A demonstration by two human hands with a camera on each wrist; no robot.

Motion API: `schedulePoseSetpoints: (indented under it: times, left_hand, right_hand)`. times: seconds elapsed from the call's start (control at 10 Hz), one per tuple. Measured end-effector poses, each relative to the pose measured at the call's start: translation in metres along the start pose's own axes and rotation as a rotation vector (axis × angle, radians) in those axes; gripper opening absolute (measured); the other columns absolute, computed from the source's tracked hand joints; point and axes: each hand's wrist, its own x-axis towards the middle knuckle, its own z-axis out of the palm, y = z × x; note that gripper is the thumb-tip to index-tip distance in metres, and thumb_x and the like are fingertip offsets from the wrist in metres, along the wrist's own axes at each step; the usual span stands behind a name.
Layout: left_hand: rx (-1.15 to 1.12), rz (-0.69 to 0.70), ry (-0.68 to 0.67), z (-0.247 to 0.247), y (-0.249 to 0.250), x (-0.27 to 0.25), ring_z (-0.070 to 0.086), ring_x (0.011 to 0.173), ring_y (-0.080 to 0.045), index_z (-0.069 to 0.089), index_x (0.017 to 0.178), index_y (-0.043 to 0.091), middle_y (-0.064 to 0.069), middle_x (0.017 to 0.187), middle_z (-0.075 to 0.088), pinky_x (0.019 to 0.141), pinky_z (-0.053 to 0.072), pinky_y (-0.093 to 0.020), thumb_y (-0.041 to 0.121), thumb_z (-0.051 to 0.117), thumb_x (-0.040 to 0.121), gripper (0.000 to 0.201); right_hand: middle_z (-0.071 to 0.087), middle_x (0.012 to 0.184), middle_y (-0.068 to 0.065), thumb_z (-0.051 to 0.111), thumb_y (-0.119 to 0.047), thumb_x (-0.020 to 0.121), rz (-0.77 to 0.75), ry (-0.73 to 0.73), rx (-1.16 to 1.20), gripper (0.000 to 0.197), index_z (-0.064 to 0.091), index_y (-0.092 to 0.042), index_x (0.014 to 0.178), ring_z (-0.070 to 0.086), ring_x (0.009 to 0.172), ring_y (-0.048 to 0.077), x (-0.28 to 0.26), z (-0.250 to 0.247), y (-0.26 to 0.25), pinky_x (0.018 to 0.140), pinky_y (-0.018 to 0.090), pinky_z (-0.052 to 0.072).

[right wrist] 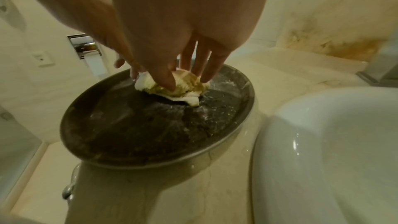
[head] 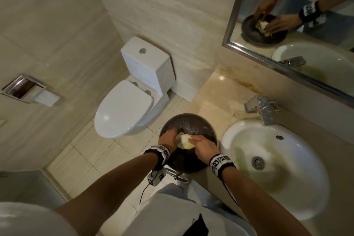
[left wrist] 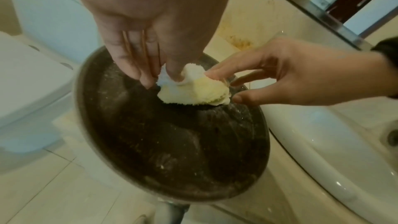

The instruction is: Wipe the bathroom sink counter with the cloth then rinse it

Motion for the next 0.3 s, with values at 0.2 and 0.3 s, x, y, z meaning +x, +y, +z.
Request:
schedulePoseSetpoints:
  times: [0.2,0.3]
  left_hand:
    - [0.103,0.014,-0.065,-0.009,0.006,-0.001,0.061,0.108,-0.029,0.051,0.12,0.015,-0.009,0.124,0.06,0.087,0.05,-0.038,0.035,0.058,0.093,0.034]
    - [0.118,0.088,-0.114,-0.017,0.006,0.008,0.059,0.112,-0.032,0.048,0.124,0.011,-0.011,0.127,0.056,0.09,0.049,-0.039,0.036,0.059,0.091,0.043]
  right_hand:
    - [0.024,0.165,-0.007,0.052,-0.012,0.095,-0.066,-0.082,0.101,0.066,0.035,-0.031,0.155,0.027,0.15,0.02,-0.012,-0.01,0.012,0.122,0.035,0.028]
    - [0.032,0.162,0.0,0.055,-0.021,0.098,0.023,-0.008,0.291,0.057,0.04,-0.026,0.153,0.032,0.147,0.021,-0.02,-0.014,0.02,0.121,0.032,0.027]
